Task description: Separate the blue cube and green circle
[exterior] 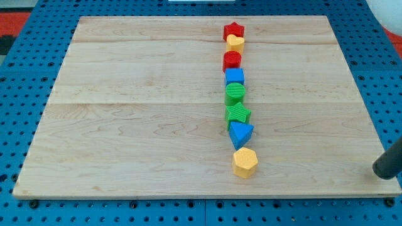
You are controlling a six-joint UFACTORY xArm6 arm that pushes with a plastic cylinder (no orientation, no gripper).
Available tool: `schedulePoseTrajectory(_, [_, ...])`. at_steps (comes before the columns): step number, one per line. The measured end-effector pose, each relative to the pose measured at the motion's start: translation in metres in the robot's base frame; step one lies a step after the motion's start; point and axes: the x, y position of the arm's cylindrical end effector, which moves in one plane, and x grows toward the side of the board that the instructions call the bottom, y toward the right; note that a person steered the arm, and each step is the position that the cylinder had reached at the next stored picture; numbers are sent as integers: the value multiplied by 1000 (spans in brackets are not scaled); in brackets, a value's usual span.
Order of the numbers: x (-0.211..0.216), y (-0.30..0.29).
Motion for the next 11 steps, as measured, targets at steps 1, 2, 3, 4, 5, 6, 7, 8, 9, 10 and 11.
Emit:
schedulePoseTrajectory(1, [1,0])
schedulePoseTrajectory(2, [-18,3])
schedulePoseTrajectory(3, [-72,4])
schedulePoseTrajectory(4, [-129,-13])
schedulePoseTrajectory(5, [-178,-62])
schedulePoseTrajectory(6, [-198,-107])
schedulePoseTrajectory(7, [-197,-156])
schedulePoseTrajectory(8, [-178,-172])
schedulePoseTrajectory(9, [-178,-172])
schedulePoseTrajectory(10, [-182,-215])
schedulePoseTrajectory(11, [-182,-274])
